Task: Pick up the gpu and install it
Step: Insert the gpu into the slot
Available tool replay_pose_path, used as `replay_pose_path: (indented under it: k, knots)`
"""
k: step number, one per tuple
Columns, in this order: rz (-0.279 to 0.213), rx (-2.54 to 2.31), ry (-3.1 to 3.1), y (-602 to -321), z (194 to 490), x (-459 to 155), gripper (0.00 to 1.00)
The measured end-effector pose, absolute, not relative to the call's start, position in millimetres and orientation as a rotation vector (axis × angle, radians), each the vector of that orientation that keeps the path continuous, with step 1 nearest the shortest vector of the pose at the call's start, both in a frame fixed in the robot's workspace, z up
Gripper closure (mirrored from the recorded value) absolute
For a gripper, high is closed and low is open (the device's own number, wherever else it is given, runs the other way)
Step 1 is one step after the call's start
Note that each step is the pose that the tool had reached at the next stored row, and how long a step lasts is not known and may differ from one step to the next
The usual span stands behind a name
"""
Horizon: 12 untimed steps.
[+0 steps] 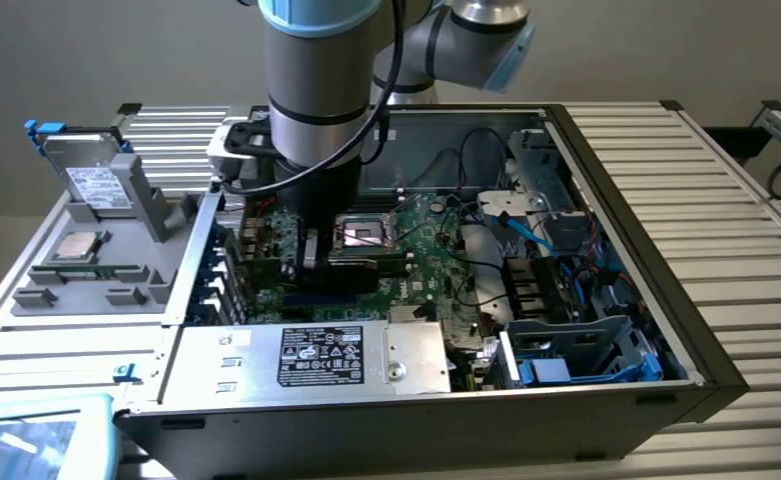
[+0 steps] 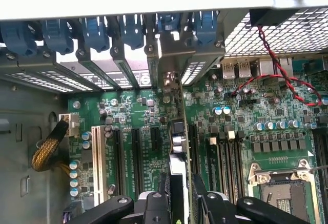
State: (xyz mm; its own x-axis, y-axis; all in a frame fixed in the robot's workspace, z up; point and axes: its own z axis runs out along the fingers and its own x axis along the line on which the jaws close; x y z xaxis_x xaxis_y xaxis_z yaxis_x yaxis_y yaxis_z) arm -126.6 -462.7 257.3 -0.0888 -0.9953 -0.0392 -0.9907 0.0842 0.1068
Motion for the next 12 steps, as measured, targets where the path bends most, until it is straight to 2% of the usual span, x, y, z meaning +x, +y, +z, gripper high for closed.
replay_pose_path:
  k: [12]
  knots:
    - [-0.165,2.089,-2.28,-463.0,245.6,-126.6,0.72]
